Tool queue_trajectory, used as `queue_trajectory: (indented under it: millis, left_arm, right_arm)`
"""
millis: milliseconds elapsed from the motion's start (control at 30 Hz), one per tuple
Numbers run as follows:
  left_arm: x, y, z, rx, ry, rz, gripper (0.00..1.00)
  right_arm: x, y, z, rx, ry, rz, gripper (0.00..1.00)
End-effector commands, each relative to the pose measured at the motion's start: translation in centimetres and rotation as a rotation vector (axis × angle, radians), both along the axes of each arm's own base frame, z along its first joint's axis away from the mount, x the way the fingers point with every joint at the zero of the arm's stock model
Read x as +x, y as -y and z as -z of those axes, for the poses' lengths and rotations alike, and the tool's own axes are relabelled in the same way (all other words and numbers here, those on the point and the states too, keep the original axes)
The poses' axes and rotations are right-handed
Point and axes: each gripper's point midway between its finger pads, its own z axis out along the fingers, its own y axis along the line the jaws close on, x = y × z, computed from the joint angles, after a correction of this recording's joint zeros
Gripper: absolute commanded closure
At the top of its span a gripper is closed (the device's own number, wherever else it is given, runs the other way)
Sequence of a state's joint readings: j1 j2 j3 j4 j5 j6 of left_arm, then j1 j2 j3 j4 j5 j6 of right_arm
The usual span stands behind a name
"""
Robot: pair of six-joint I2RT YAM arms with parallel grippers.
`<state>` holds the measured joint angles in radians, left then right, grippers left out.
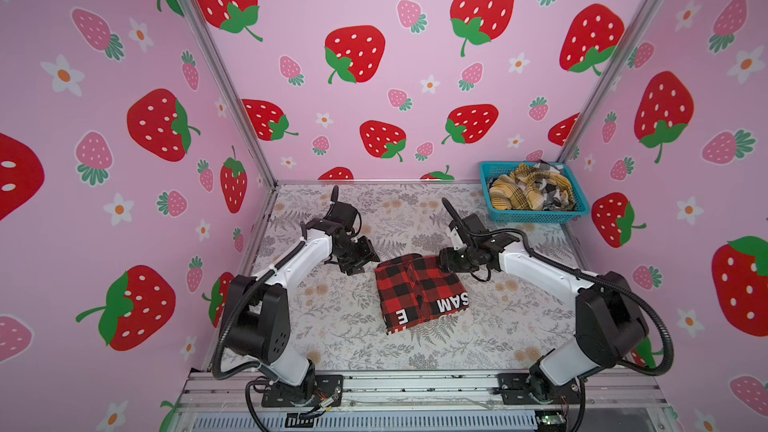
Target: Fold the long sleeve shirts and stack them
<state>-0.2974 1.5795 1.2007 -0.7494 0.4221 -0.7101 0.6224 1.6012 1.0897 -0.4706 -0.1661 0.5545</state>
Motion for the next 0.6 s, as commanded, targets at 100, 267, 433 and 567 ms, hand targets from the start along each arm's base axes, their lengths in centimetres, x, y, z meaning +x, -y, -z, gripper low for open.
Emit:
queue_trajectory:
  millis: [100,267,433,567]
  left_arm:
    - [1.0,0.8,2.3,0.004,-0.042,0.026,0.43]
    - [0.3,0.4,5.0,0.022,-0.136,-0.006,0.47]
    - [0.6,0.6,7.8,-0.029,-0.205,-0.045,0.57]
    - [1.4,0.9,9.2,-0.023,-0.23,-0.04,0.71]
  right_arm:
    - [3.8,-0.4,2.2,0.077,-0.041,-0.039,0.39]
    - [6.3,-2.8,3.5,0.123,-0.035,-0.081,0.51]
    - [7.0,-3.2,3.8,0.137,-0.036,-0.057,0.8]
    - [6.2,-2.3,3.5,0.118,-0.032,-0.019,0.88]
